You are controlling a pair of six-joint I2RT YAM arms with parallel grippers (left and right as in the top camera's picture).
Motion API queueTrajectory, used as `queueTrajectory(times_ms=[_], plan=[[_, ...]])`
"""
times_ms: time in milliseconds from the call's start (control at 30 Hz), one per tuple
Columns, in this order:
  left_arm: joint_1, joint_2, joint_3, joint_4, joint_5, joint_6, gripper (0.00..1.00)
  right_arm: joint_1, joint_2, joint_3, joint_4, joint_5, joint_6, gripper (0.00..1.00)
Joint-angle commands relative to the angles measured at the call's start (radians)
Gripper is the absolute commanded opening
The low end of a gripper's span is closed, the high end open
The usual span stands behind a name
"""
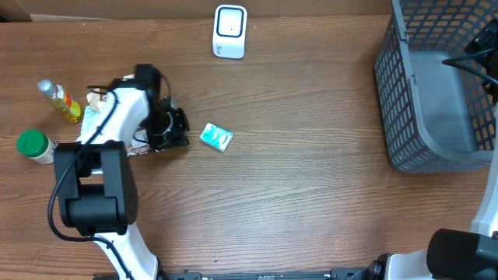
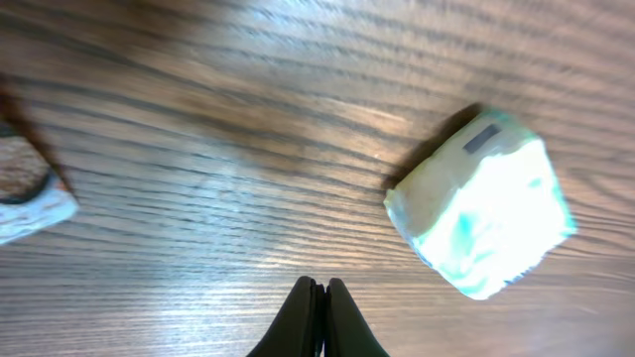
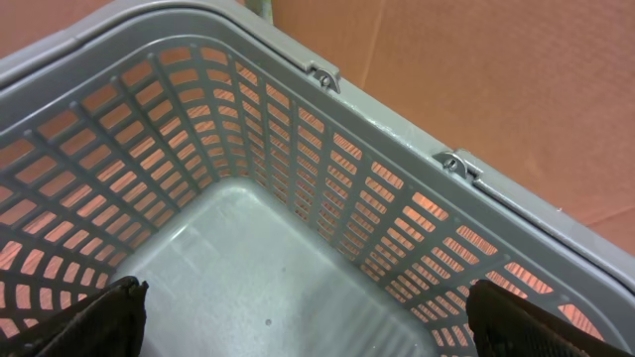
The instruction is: Scan the item barcode
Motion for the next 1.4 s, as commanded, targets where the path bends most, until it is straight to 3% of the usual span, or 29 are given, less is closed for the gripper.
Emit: queueTrajectory(times_ms=[0, 300, 600, 900, 1167, 1367], plan=[[0.005, 0.008, -0.003, 0.016, 0.117, 0.040, 0.04, 0.000, -0.001, 0.005, 0.005, 0.014, -0.004, 1.00], [-0.066, 0.009, -0.136, 0.139, 0.103, -0.111, 0.04, 0.000, -0.001, 0.005, 0.005, 0.014, -0.004, 1.00], [-0.093, 0.009, -0.179, 0.364, -0.064, -0.177, 0.04, 0.000, -0.001, 0.005, 0.005, 0.014, -0.004, 1.00], [-0.087, 0.009, -0.179, 0.592, 0.057, -0.214, 0.04, 0.000, -0.001, 0.005, 0.005, 0.014, -0.004, 1.00], [-0.046, 0.008, -0.081, 0.369, 0.021, -0.230, 0.07, 0.000, -0.001, 0.005, 0.005, 0.014, -0.004, 1.00], [-0.050, 0.008, 0.013, 0.218, 0.006, -0.160, 0.13, 0.000, -0.001, 0.005, 0.005, 0.014, -0.004, 1.00]])
